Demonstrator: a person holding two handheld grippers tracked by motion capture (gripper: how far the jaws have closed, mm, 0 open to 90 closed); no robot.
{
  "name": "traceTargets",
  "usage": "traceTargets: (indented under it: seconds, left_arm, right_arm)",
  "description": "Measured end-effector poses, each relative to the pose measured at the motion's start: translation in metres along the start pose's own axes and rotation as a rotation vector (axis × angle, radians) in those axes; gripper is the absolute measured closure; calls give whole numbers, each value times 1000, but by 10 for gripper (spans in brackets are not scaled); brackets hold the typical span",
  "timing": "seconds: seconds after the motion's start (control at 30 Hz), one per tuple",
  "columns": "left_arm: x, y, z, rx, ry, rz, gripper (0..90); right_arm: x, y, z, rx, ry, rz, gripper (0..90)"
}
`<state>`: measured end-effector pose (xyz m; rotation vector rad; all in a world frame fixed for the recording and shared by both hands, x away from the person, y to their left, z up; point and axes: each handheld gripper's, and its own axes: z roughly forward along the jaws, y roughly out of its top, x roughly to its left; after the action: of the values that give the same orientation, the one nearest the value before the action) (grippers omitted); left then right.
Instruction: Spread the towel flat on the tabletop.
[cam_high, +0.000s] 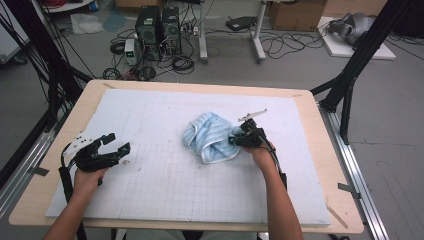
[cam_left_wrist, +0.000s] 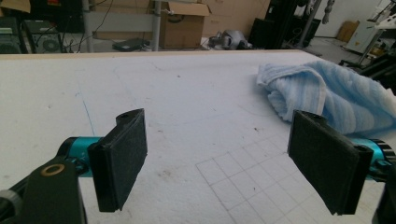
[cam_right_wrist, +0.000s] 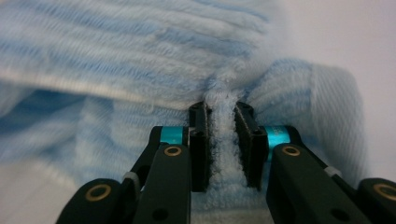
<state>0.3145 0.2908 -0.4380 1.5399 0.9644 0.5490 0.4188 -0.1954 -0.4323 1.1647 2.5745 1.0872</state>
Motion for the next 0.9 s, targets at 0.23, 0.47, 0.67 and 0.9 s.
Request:
traceTargets:
  seconds: [0.23,0.47,0.67,0.9]
  left_arm:
    - [1,1,-1,-5,4,-4,204]
    - [-2,2,-1,-4,-3,15,222]
    - [-18,10,7,1,-86,44,275]
    - [-53,29,31,14,-237,83,319]
  right_arm:
    - [45,-10,7,20,247,-66,738]
    - [67,-16,-15,-6,412,-103,478]
    - [46,-29,-56,-173,212,-38,429]
    - [29,-61,-65,-236,15,26,426]
